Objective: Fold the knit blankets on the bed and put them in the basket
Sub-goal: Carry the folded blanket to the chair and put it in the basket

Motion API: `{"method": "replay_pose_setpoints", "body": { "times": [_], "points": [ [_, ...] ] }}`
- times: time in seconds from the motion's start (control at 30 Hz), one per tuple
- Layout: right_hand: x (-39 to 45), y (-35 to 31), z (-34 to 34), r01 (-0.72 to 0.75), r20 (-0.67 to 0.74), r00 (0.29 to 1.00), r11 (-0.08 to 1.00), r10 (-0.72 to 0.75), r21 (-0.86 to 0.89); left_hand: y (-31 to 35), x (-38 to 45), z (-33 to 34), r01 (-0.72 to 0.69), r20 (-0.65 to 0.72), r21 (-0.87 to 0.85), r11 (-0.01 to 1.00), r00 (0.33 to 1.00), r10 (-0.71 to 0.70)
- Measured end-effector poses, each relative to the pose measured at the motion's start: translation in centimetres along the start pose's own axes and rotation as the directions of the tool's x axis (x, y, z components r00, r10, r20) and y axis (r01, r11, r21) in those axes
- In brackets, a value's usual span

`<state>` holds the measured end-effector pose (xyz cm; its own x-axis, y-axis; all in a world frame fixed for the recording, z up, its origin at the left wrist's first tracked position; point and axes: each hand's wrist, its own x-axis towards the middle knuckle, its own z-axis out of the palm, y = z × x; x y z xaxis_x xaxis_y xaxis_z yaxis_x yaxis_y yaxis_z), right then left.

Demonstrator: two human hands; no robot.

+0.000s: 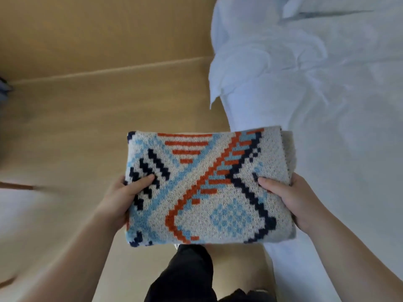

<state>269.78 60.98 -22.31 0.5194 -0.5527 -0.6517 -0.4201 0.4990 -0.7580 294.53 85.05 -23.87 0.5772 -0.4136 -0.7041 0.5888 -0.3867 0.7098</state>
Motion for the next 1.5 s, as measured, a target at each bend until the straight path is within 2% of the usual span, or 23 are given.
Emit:
{"method": "replay_pose_setpoints", "body": {
  "times": [0.17, 0.3, 0.5, 0.6, 0.7, 0.8, 1.0, 1.13, 1.3, 1.5],
  "points": [
    [6.1, -7.6, 17.2, 0.04, 0.21, 0.978, 0.981, 0.0, -0.188, 4.0, 0.2, -14.8, -0.054, -0.188, -0.231, 0.971, 0.982, 0.01],
    [10.0, -12.2, 29.9, 0.134, 0.395, 0.919, 0.942, -0.002, -0.307, 5.6, -0.2, -24.0, -0.125, -0.352, -0.373, 0.919, 0.936, -0.016],
    [18.7, -16.5, 47.5, 0.181, 0.619, 0.774, 0.889, 0.134, -0.42, 7.8, 2.3, -33.8, -0.205, -0.556, -0.49, 0.847, 0.822, -0.123],
    [22.3, -18.9, 56.5, 0.226, 0.709, 0.673, 0.855, 0.209, -0.466, 9.4, 3.2, -37.5, -0.273, -0.646, -0.523, 0.807, 0.745, -0.166],
    [23.4, -21.0, 65.3, 0.297, 0.767, 0.581, 0.806, 0.273, -0.512, 10.6, 2.9, -40.9, -0.339, -0.705, -0.557, 0.758, 0.675, -0.217],
    [22.5, -21.9, 74.5, 0.365, 0.808, 0.473, 0.757, 0.351, -0.542, 10.6, 1.8, -44.5, -0.435, -0.766, -0.585, 0.685, 0.575, -0.289],
    [17.4, -18.2, 91.9, 0.495, 0.842, 0.316, 0.681, 0.438, -0.54, 7.0, -0.3, -54.2, -0.603, -0.804, -0.593, 0.534, 0.403, -0.438],
    [13.6, -13.3, 102.8, 0.522, 0.824, 0.267, 0.644, 0.5, -0.56, 3.7, -2.0, -63.2, -0.644, -0.773, -0.613, 0.457, 0.37, -0.515],
    [9.6, -8.1, 114.9, 0.517, 0.793, 0.255, 0.615, 0.554, -0.596, 1.1, -4.5, -75.1, -0.644, -0.737, -0.632, 0.43, 0.33, -0.59],
    [9.1, -0.8, 128.1, 0.487, 0.755, 0.264, 0.592, 0.6, -0.642, -1.8, -4.2, -89.3, -0.594, -0.71, -0.659, 0.461, 0.289, -0.642]
  ]
}}
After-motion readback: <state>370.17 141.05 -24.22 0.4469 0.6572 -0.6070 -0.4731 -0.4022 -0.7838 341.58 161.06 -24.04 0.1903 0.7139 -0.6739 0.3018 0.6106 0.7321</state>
